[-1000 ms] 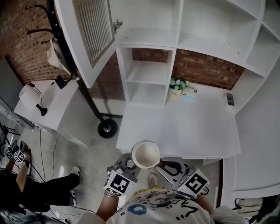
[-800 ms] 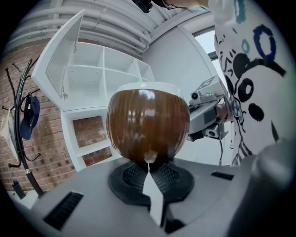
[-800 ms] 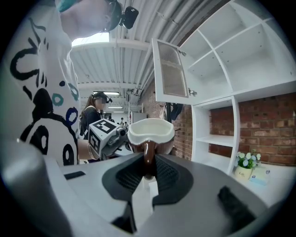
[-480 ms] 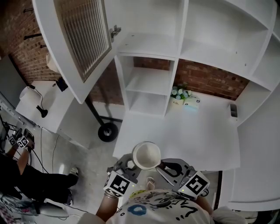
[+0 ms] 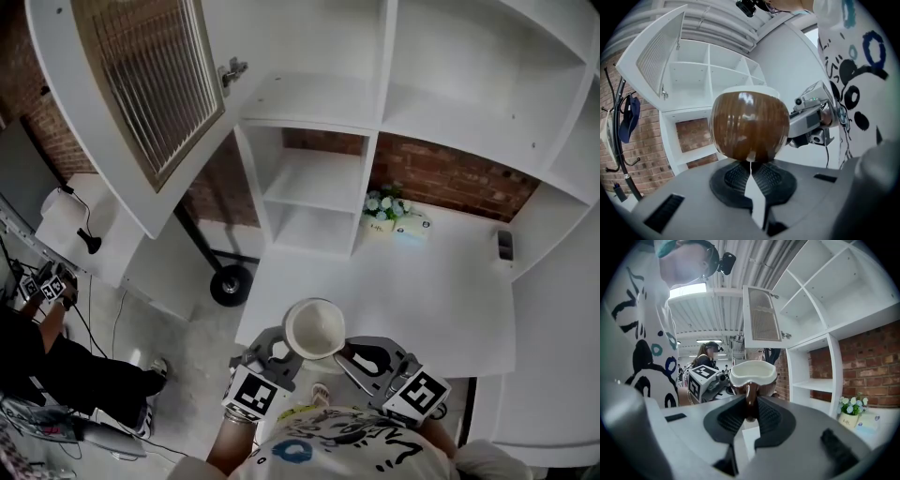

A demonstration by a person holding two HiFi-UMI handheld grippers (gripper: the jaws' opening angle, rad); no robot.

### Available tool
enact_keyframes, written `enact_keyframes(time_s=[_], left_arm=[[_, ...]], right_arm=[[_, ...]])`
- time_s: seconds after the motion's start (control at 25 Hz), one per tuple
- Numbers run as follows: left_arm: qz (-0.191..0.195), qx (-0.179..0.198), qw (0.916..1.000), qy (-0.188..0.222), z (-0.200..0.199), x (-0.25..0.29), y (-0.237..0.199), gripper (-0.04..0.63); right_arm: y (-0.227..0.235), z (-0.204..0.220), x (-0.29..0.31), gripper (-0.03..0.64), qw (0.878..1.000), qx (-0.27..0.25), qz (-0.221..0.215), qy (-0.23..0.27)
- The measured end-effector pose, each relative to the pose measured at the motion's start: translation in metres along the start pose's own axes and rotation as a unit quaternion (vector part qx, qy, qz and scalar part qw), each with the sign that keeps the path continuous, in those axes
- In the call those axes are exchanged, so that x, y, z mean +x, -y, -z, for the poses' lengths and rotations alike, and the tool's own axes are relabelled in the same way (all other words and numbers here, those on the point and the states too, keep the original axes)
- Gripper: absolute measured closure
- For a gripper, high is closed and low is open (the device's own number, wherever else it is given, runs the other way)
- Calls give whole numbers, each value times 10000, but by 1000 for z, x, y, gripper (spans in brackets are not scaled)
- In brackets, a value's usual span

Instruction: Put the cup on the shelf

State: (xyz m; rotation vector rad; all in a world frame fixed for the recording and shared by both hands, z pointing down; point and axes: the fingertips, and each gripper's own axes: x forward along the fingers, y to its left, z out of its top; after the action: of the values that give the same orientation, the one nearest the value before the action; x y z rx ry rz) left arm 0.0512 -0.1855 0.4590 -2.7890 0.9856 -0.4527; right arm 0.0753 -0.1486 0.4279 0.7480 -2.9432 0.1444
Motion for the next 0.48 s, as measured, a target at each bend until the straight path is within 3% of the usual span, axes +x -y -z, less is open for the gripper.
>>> enact_keyframes(time_s=[0.48], left_arm=[[-61, 210, 9998, -34, -13, 18, -14, 577]], right_arm=[[27, -14, 4, 556, 9999, 105, 2, 119]])
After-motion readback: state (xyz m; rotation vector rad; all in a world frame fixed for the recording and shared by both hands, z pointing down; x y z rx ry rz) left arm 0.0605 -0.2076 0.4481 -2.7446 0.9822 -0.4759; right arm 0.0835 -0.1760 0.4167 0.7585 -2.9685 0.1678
